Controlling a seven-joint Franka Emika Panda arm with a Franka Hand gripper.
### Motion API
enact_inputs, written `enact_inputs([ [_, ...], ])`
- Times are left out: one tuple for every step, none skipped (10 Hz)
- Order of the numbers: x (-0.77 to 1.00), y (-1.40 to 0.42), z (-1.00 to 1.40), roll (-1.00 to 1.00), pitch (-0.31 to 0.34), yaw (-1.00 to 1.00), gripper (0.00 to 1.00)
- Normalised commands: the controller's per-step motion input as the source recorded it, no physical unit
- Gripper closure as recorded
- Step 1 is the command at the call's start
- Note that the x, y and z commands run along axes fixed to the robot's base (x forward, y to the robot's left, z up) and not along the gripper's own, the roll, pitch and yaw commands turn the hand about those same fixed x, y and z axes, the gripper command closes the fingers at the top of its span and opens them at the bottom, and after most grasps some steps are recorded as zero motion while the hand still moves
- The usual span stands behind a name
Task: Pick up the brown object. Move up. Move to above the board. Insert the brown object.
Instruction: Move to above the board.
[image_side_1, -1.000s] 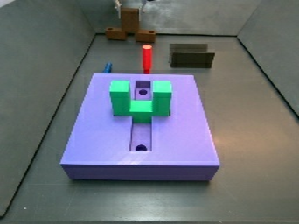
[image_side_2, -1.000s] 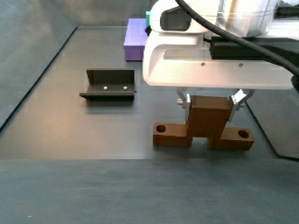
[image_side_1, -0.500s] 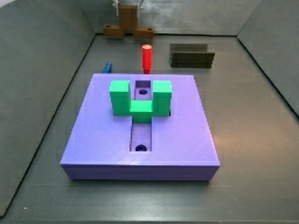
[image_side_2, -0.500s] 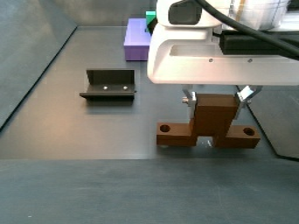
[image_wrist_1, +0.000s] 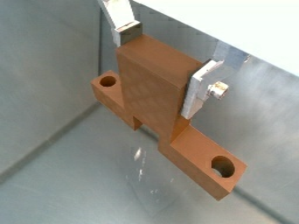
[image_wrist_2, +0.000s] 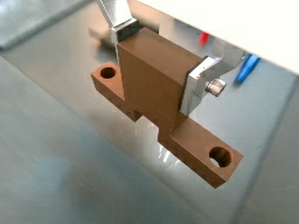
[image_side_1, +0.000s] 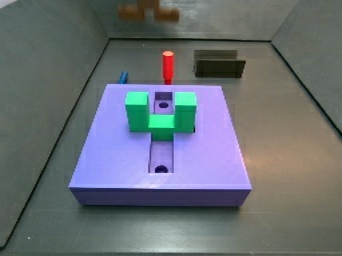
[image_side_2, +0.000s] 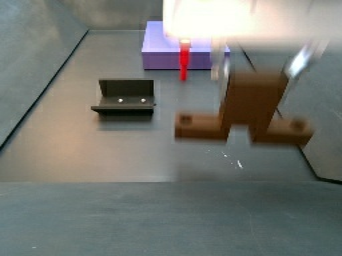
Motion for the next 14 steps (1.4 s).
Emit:
enact_inputs([
  [-0.07,-0.02,1.40,0.02,0.013,0.00,1.00],
  [-0.04,-0.02,1.40,0.02,0.011,0.01,1.00],
  [0.03,0.01,0.85,-0.01,0.065,0.01,1.00],
  [0.04,0.01,0.53,-0.01,0.089,0.00,1.00],
  [0.03,0.00,0.23,0.00,0.073,0.00,1.00],
  [0.20,-1.40,0.14,-0.14,0.160,0.33,1.00],
  [0.20,-1.40,0.12,-0.11,0.143,0.31,1.00],
  [0.19,-1.40,0.12,-0.04,0.077,0.20,1.00],
  [0.19,-1.40,0.12,-0.05,0.015,0.11,1.00],
  [0.19,-1.40,0.13,0.00,0.018,0.05,1.00],
  [0.19,-1.40,0.13,0.00,0.018,0.04,1.00],
  [0.19,-1.40,0.13,-0.01,0.021,0.02,1.00],
  [0.19,-1.40,0.14,-0.01,0.028,0.02,1.00],
  [0.20,-1.40,0.14,0.00,0.052,0.01,1.00],
])
